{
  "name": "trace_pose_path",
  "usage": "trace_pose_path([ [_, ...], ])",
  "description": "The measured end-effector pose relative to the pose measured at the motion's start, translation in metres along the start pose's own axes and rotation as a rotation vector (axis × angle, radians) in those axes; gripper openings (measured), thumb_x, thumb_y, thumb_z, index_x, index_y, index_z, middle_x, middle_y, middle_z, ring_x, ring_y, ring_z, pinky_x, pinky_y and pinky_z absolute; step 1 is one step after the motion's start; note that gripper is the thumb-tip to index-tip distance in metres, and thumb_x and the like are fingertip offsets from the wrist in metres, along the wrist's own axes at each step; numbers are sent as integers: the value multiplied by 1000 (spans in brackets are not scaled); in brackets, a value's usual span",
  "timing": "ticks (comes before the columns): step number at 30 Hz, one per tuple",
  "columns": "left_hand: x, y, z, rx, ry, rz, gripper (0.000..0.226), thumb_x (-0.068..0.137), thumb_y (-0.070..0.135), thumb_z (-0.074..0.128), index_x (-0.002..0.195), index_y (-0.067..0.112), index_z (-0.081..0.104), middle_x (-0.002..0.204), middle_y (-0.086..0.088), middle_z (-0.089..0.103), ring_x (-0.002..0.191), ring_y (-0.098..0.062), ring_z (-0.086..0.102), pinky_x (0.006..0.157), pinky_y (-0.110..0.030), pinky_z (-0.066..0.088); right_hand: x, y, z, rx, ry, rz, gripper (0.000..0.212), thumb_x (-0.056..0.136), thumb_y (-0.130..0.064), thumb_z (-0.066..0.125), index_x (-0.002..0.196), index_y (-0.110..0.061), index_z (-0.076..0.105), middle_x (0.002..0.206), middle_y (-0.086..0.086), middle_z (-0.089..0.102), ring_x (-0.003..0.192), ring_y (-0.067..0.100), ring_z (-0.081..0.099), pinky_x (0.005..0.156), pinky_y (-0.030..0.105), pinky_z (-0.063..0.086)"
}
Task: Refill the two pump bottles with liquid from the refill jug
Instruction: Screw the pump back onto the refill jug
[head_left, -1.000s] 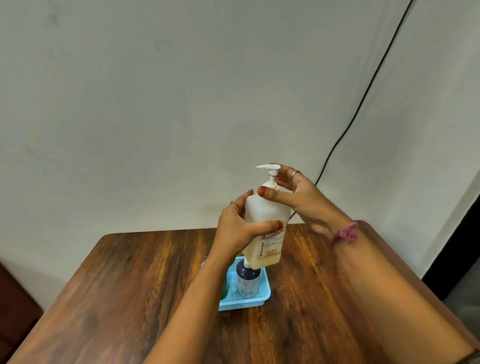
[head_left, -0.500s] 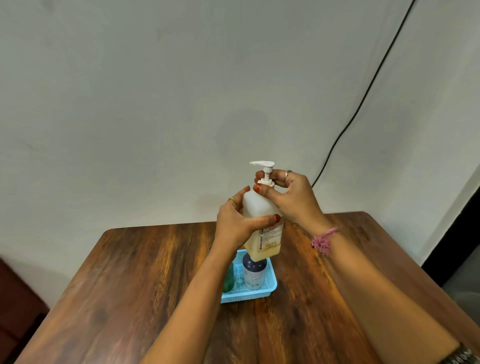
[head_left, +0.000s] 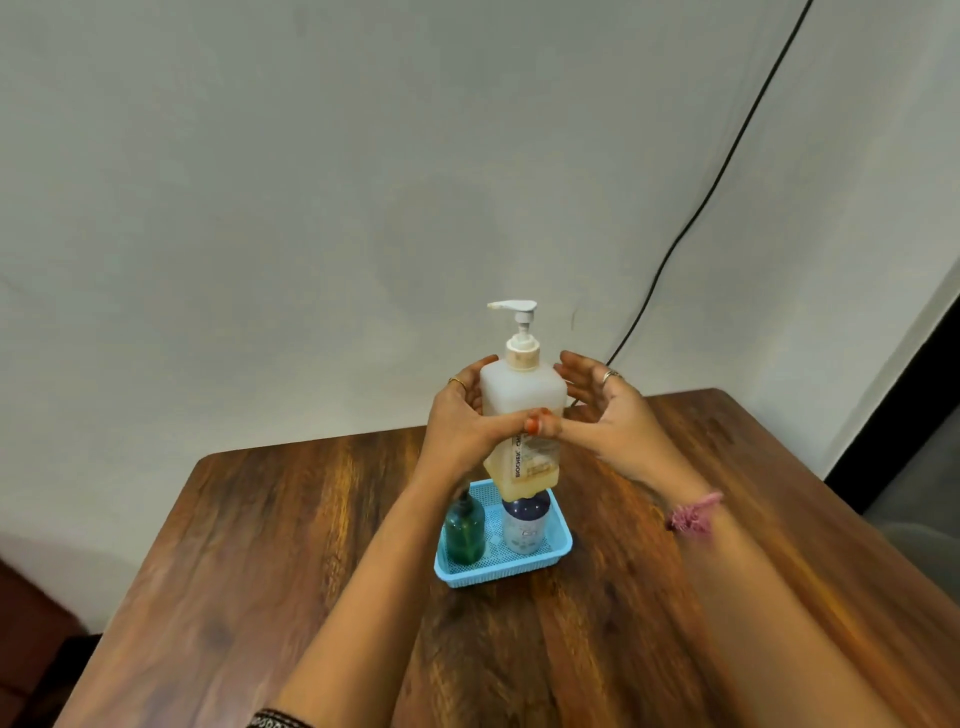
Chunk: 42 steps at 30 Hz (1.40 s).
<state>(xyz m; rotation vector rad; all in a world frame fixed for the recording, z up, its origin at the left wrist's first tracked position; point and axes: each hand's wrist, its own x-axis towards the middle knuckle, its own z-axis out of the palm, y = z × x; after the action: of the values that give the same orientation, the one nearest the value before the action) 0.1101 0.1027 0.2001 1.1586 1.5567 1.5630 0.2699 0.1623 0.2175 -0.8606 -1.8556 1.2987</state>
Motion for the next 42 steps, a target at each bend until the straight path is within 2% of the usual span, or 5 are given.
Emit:
trace_pose_path([
  [8,3,-10,-9,-28,-15,3,76,57,19,89,122,23,51,115,3,63,105,-13,63,86,-34,57,-12,10,42,-145,87,5,90,58,-20,89,134,-23,41,106,-15,60,92,-1,62,63,11,52],
  [15,4,-17,-9,-63,-38,21,80,56,19,90,125,22,50,117,5,62,107,-10,62,89,-35,55,-13,17,64,-227,335,-23,88,60,-27,86,136,-24,41,117,-4,60,103,12,60,78,24,55],
  [22,15,-24,8,32,-182,-5,84,60,26,88,132,20,44,123,4,59,110,-10,58,94,-34,52,-15,28,44,-244,407,-37,78,59,-24,85,128,-26,49,99,-17,57,88,-2,59,64,7,50],
  [28,33,-37,62,72,-243,-70,88,62,39,85,137,19,44,124,3,63,109,-11,62,93,-37,53,-6,62,-14,-217,441,21,83,54,-34,86,128,-26,49,109,-7,63,96,9,63,73,34,59],
  [42,129,-71,291,63,-265,-101,83,68,23,84,140,22,43,115,18,58,110,-3,59,97,-33,50,67,168,-272,-199,137,133,58,83,-7,69,136,-18,48,118,-4,63,107,11,63,86,23,54],
])
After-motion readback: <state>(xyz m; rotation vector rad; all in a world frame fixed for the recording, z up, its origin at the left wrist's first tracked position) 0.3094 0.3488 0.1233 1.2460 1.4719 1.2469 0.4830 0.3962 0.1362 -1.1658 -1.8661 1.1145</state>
